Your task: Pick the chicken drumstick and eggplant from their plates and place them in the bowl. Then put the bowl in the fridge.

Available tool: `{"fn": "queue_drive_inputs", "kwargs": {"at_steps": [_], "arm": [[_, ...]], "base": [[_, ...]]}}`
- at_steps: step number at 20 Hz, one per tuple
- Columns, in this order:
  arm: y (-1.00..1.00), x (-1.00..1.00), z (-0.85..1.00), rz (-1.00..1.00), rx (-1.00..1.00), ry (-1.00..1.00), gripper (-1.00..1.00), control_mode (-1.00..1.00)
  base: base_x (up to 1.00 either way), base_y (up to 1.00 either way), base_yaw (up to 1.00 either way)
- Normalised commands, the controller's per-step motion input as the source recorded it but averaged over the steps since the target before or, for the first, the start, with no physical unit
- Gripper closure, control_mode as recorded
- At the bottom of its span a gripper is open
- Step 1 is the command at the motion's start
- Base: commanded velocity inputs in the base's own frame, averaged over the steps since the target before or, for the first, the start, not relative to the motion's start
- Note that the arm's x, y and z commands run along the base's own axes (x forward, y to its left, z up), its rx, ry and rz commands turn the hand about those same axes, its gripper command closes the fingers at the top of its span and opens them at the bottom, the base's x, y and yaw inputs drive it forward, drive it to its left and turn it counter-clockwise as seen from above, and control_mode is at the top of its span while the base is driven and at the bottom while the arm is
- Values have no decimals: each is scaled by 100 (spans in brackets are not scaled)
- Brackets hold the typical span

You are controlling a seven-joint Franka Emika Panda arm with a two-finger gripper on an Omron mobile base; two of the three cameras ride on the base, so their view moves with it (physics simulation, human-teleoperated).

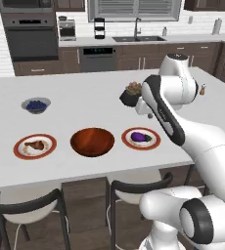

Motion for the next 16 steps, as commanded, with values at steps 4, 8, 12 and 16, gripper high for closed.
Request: {"fn": "queue_drive_inputs", "kwargs": {"at_steps": [4,8,12,16], "arm": [[2,0,0,0,0,0,-100,100],[0,0,0,0,0,0,-100,100],[0,0,0,0,0,0,-100,100],[0,0,0,0,0,0,-100,100]], "base": [[0,14,0],[0,65,-3],[0,66,-6],[0,23,-6]]}}
